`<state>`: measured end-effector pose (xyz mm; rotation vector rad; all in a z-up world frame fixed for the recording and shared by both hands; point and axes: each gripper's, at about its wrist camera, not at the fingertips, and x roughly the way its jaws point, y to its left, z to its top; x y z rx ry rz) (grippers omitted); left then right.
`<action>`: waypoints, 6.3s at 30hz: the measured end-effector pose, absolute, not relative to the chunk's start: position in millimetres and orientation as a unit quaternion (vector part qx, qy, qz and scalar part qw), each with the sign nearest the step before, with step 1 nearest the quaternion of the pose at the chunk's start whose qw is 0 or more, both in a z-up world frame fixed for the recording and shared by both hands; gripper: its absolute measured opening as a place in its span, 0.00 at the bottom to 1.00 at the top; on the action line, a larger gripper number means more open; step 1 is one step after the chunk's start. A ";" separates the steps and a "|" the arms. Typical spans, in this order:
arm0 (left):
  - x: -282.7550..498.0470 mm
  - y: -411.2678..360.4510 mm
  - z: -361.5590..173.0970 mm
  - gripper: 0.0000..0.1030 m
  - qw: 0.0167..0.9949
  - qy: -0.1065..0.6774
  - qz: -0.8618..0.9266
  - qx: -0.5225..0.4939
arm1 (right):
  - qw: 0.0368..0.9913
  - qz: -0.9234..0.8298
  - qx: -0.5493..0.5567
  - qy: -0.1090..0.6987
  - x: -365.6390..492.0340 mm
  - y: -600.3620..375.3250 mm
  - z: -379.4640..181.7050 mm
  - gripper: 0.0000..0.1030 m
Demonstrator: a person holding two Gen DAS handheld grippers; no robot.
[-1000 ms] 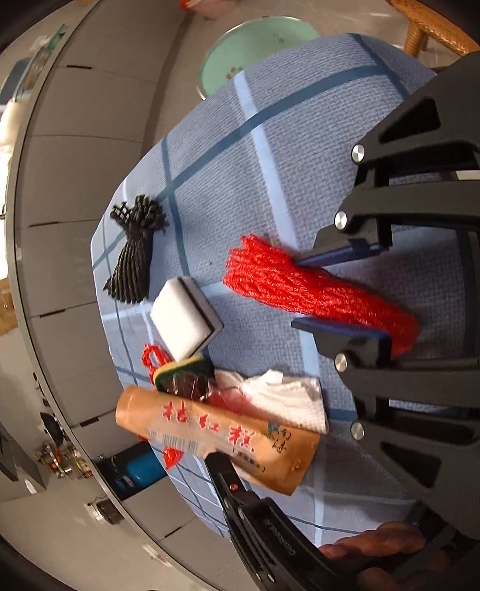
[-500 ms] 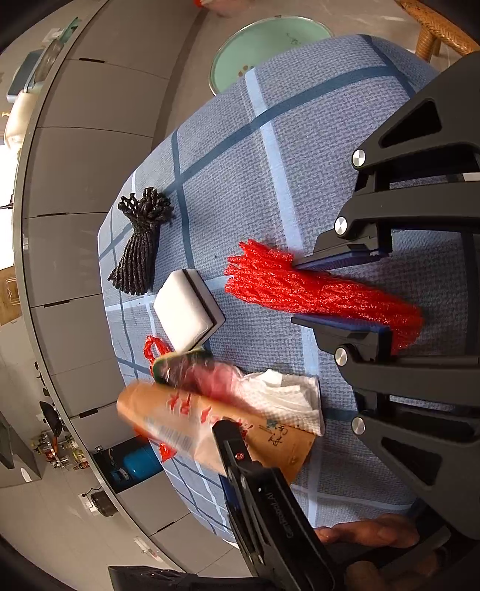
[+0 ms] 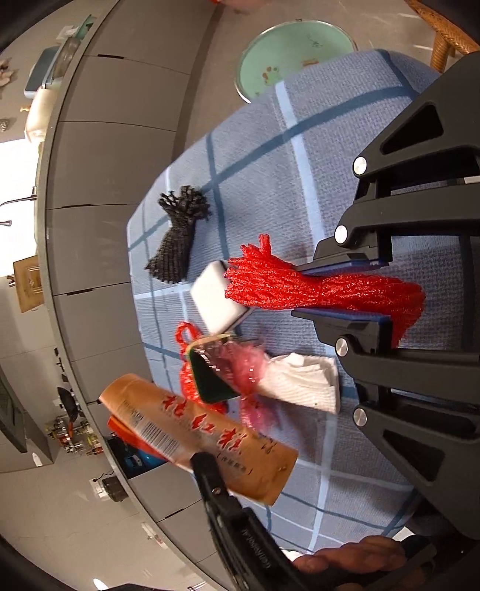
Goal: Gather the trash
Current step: 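Carry the snack bag and red net over the green bucket and open both grippers, then move both open grippers back over the table toward the remaining trash, then grasp the pink plastic bag with the left gripper while the right grasps the white paper towel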
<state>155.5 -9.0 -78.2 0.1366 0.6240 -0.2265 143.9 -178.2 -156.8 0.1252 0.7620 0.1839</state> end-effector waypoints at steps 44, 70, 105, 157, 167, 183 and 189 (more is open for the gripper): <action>231.3 -310.5 -117.4 0.09 0.883 0.330 -0.307 0.129 | 0.921 -0.144 0.136 0.334 164.5 -459.1 -183.2 0.18; 252.2 -382.9 -167.9 0.50 0.854 0.373 -0.331 0.149 | 0.904 -0.176 0.173 0.348 174.6 -528.8 -222.0 0.32; 223.9 -318.3 -121.5 0.84 0.895 0.318 -0.276 0.143 | 0.915 -0.141 0.160 0.343 158.2 -464.0 -195.2 0.54; 209.2 -91.7 -98.0 0.86 0.937 0.313 -0.136 0.071 | 0.932 0.021 0.086 0.352 173.3 -254.1 -160.4 0.68; 211.7 -29.9 -105.7 0.86 0.939 0.331 -0.074 0.054 | 0.930 0.066 0.072 0.356 177.3 -208.4 -160.6 0.69; 211.9 30.6 -129.9 0.86 0.929 0.366 -0.035 0.044 | 0.926 0.098 0.059 0.360 174.8 -174.8 -167.2 0.77; 211.2 20.8 -140.7 0.86 0.923 0.378 -0.054 0.052 | 0.923 0.098 0.060 0.367 173.0 -174.6 -175.2 0.77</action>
